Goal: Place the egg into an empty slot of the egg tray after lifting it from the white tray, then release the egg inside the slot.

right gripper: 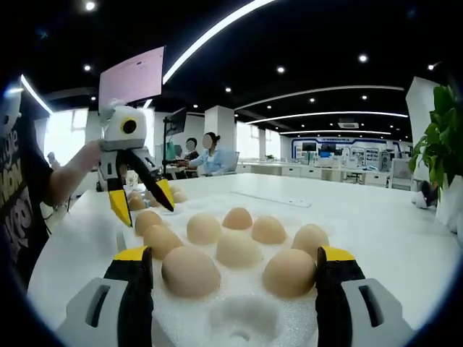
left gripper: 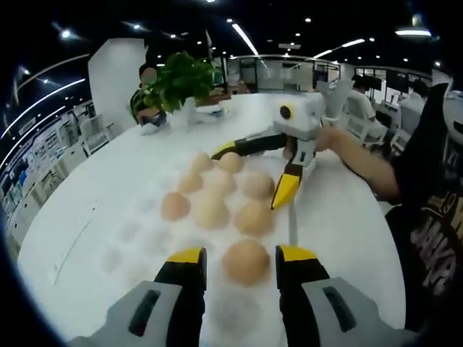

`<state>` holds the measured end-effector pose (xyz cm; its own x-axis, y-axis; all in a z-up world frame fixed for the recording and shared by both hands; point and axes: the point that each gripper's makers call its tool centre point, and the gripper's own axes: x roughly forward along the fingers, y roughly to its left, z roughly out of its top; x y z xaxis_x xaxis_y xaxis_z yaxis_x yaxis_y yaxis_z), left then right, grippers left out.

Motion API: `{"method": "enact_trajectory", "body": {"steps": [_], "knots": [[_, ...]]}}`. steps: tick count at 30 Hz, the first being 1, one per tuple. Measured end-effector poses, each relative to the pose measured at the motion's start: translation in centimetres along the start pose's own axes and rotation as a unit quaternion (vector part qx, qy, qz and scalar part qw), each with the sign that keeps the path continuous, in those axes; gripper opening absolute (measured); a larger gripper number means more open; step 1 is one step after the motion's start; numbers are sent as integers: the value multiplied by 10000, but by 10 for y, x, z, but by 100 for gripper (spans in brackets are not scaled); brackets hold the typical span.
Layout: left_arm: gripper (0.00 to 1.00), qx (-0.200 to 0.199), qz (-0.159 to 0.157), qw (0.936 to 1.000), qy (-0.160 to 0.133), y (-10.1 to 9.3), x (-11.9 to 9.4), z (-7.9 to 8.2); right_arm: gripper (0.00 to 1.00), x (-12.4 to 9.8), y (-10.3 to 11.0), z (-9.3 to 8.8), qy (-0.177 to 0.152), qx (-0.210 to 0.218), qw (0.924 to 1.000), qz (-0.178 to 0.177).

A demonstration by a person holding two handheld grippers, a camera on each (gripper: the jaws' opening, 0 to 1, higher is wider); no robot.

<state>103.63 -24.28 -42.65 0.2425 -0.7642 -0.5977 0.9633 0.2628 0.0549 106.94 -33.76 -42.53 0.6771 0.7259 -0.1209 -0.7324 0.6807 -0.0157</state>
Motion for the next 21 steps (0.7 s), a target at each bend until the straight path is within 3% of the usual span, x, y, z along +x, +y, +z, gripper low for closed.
{"method": "enact_trajectory", "body": {"steps": [2,3,5,21], "knots": [[33,-134,-148,9997,143,-10,10,-10,98,0,0,0,-3,-1,10000,0],[30,-273,-259,9993,10,-15,11,-6,98,0,0,0,-4,-1,10000,0],[29,-179,-157,9996,-128,-12,8,-1,98,1,1,0,-6,0,10000,-3],[27,-300,-125,9994,-154,-19,9,-1,98,2,3,1,-35,1,10000,-4]]}}
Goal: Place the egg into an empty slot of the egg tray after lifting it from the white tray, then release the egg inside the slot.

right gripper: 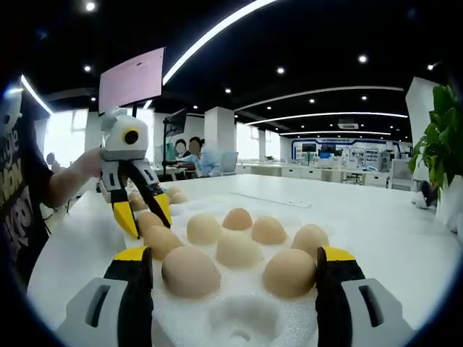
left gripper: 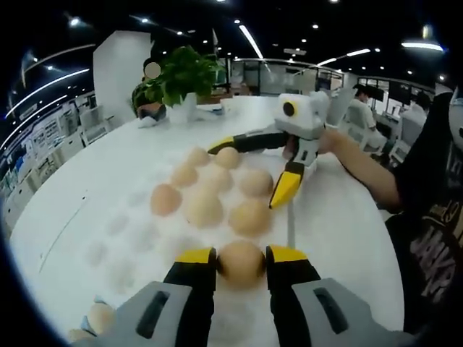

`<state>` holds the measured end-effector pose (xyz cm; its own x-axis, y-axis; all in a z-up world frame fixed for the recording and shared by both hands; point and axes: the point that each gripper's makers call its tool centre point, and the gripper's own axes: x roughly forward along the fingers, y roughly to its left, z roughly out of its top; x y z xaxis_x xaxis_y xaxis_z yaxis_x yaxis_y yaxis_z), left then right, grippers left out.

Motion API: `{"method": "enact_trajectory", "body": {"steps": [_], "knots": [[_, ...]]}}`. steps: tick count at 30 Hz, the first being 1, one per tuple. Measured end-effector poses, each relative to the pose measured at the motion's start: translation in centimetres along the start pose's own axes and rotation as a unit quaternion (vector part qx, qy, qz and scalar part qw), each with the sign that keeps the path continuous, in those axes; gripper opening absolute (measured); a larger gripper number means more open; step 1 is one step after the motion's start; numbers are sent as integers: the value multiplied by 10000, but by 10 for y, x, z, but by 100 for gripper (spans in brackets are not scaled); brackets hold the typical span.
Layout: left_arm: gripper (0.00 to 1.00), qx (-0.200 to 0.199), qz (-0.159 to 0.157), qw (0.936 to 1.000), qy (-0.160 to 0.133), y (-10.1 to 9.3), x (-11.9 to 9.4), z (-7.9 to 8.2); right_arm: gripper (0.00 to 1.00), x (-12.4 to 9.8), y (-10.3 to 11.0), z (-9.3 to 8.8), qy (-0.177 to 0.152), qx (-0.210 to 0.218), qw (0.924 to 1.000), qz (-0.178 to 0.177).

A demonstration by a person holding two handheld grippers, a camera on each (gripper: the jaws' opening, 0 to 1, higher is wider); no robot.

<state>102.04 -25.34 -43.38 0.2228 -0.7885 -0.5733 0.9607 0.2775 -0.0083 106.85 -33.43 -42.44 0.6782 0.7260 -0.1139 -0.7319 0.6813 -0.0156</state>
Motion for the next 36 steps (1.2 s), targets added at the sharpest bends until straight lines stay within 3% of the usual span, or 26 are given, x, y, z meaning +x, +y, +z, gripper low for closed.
{"method": "enact_trajectory", "body": {"steps": [3,23,36], "knots": [[27,2,0,10000,-3,-5,1,0,98,0,1,0,-6,0,10000,1],[27,-126,-17,9999,-68,15,-12,1,98,5,2,2,-158,-10,9999,31],[27,-128,43,9996,-243,12,-25,9,98,6,0,2,-167,-2,9999,30]]}}
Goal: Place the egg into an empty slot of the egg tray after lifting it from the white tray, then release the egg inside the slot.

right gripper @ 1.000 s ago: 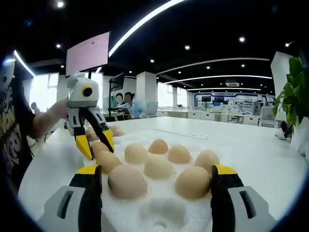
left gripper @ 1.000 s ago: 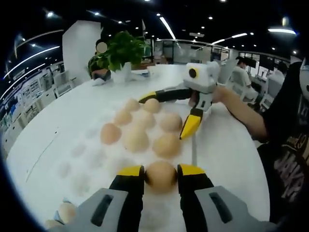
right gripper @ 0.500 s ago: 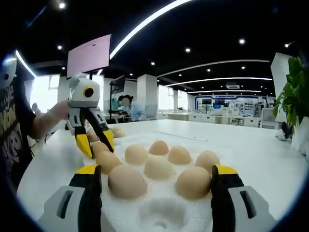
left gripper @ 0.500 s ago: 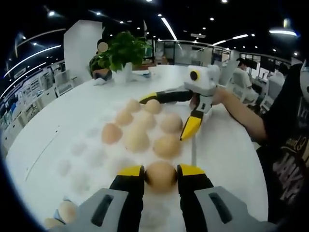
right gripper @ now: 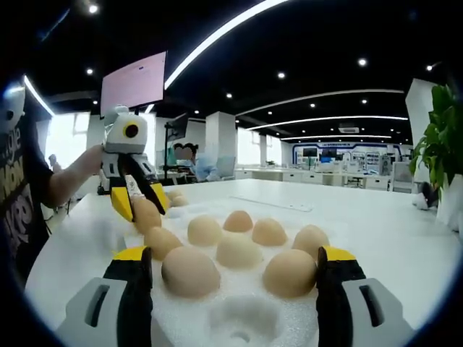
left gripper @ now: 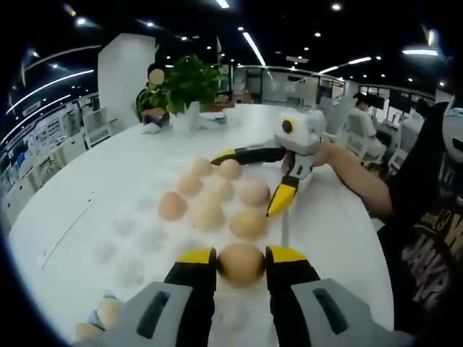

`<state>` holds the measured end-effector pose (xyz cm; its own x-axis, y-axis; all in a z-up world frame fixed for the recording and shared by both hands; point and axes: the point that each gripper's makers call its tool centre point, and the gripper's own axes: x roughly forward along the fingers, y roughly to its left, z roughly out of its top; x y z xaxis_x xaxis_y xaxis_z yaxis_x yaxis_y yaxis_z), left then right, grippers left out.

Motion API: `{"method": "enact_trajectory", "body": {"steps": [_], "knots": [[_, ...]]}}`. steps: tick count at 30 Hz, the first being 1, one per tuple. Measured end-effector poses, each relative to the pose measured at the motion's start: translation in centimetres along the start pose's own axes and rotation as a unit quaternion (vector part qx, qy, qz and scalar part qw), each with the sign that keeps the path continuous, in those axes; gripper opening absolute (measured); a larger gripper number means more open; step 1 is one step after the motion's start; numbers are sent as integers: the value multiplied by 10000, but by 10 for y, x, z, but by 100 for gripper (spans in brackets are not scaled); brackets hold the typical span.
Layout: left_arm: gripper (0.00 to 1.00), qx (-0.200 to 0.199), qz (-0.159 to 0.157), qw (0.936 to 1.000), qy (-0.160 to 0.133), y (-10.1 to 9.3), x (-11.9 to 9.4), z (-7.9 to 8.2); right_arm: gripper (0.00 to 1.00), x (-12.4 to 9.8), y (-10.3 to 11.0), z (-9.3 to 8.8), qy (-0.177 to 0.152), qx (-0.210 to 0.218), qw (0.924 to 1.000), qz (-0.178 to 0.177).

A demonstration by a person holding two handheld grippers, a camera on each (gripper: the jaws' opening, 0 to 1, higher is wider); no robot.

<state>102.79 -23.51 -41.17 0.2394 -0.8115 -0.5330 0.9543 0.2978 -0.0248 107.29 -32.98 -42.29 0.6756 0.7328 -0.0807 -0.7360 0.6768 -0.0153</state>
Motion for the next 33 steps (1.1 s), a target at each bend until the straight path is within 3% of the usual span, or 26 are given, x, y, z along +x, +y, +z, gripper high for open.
{"method": "enact_trajectory", "body": {"steps": [26,33], "knots": [[27,-135,484,9986,-185,25,-51,-5,99,-4,-2,-1,3,13,10000,8],[27,-174,659,9976,-145,29,-68,-14,100,-5,-3,-2,38,15,10000,45]]}}
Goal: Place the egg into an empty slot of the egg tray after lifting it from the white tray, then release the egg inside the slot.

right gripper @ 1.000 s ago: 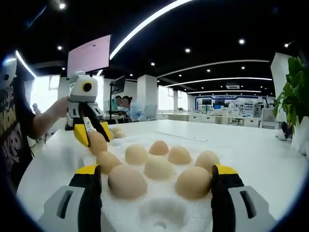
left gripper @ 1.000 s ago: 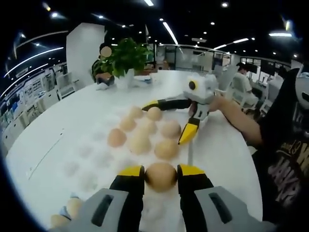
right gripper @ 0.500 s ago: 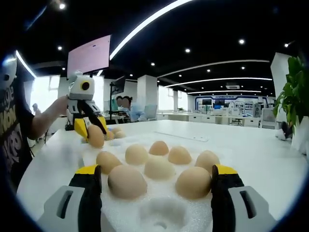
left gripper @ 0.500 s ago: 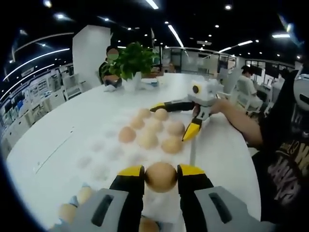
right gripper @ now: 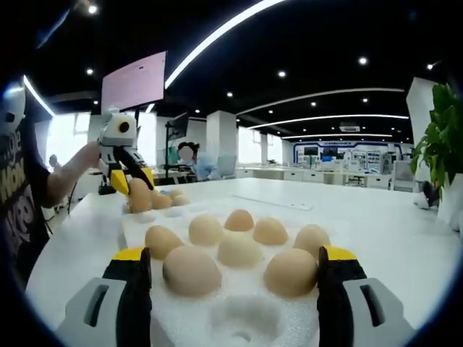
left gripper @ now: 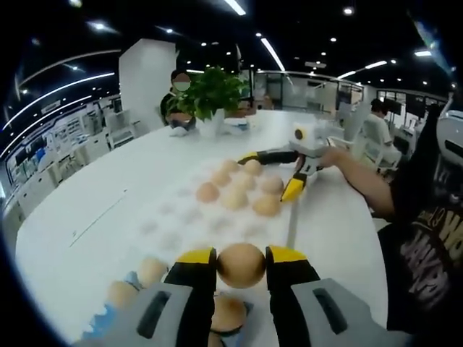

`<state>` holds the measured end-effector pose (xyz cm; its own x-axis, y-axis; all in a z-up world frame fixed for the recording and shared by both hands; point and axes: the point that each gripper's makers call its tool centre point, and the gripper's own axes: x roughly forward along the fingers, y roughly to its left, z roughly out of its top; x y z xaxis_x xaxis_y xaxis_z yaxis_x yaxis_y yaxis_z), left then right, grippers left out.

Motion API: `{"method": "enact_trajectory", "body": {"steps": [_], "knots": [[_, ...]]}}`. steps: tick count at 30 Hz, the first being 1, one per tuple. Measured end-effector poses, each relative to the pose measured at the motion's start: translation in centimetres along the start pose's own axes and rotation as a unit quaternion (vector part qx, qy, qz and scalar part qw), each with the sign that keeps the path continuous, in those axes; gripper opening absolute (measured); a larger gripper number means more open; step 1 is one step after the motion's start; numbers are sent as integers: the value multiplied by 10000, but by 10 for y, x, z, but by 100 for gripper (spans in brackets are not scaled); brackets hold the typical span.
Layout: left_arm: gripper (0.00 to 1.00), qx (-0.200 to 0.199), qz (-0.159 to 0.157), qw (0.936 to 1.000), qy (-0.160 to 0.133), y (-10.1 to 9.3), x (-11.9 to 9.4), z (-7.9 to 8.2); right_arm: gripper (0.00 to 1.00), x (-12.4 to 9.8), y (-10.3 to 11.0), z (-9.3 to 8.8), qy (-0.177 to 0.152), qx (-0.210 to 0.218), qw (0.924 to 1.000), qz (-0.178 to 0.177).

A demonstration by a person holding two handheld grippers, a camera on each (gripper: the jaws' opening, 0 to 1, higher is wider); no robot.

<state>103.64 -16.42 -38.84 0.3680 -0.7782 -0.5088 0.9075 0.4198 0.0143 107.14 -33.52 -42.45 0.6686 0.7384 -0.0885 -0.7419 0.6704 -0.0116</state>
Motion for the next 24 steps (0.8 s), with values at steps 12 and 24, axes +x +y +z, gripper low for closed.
{"method": "enact_trajectory", "body": {"steps": [12,24], "knots": [[27,-175,233,9995,-114,9,-21,-9,100,0,0,-1,17,8,10000,38],[27,-218,403,9988,-199,16,-34,-8,100,0,2,0,-8,10,10000,41]]}}
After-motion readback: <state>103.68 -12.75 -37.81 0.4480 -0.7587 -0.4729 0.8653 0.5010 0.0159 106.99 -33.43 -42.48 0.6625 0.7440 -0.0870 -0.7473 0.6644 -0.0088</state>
